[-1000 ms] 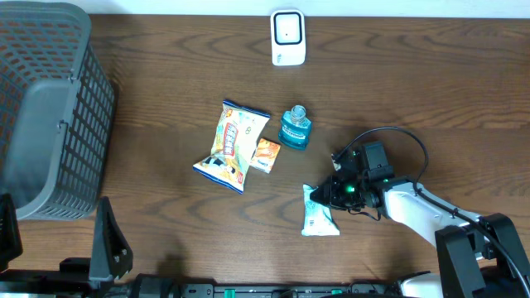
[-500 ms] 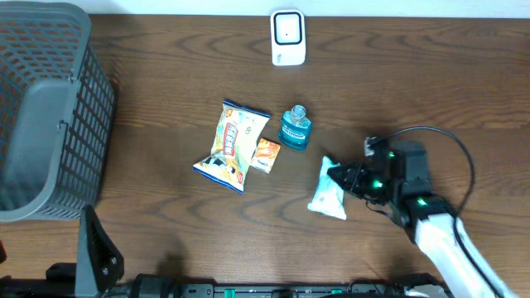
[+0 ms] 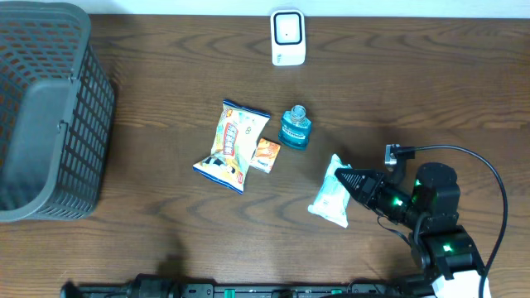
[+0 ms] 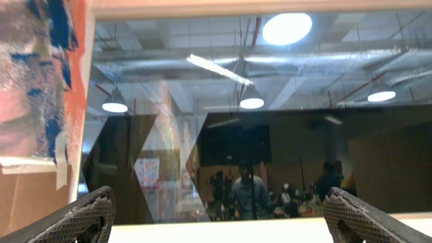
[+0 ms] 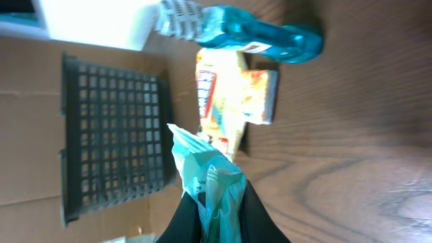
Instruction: Scan the item barcode
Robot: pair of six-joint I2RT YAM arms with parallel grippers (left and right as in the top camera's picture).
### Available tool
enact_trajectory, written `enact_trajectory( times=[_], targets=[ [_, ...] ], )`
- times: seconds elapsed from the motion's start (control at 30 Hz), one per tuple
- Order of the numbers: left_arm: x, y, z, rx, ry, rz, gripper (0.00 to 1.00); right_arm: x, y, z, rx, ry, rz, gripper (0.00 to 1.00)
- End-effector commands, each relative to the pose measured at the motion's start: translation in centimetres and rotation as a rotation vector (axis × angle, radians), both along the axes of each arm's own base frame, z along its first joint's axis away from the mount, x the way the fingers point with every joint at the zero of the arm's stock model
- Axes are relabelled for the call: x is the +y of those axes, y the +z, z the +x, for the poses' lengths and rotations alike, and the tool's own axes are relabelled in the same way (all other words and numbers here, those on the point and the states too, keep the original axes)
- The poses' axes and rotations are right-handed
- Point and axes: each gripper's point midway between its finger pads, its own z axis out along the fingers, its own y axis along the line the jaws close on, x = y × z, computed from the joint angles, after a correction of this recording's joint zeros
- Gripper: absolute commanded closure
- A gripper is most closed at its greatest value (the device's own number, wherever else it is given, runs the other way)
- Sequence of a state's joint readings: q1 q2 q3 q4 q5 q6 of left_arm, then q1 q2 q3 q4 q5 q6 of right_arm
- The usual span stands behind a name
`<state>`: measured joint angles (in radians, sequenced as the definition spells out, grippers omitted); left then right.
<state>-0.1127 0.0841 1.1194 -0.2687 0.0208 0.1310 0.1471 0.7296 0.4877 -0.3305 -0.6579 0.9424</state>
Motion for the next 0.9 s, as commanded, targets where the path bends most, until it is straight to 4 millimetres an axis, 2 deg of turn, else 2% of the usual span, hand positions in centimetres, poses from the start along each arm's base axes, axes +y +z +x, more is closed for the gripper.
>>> enact_trajectory(
  times=[0.0, 0.17, 0.33, 0.43, 0.67, 0.87],
  targets=[
    [0.0, -0.1, -1.6, -0.032, 0.003, 0.01, 0.02, 0.9, 1.0, -1.0, 0.003, 0.058, 0.057, 0.98],
    [0.2, -0.3, -2.8, -0.055, 0.005, 0.007, 0.02, 1.6, 1.4, -1.8, 0.01, 0.115, 0.093, 0.99],
    [0.2, -0.8, -2.9, -0.046, 0.074, 0.069, 0.02, 2.0, 1.7, -2.3, 0.011, 0.152, 0.112, 0.98],
    [0.3, -0.9, -2.8, -0.043, 0.135, 0.109, 0.02, 2.1, 1.6, -2.3, -0.048, 0.181, 0.068, 0.99],
    [0.6, 0.3, -3.8, -0.107, 0.152, 0.095, 0.02, 1.0, 0.7, -0.6, -0.156, 0.116, -0.097, 0.98],
    [0.4, 1.2, -3.8, -0.142, 0.115, 0.062, 0.02, 0.5, 2.4, 1.0, -0.317, 0.095, -0.18, 0.98]
  ],
)
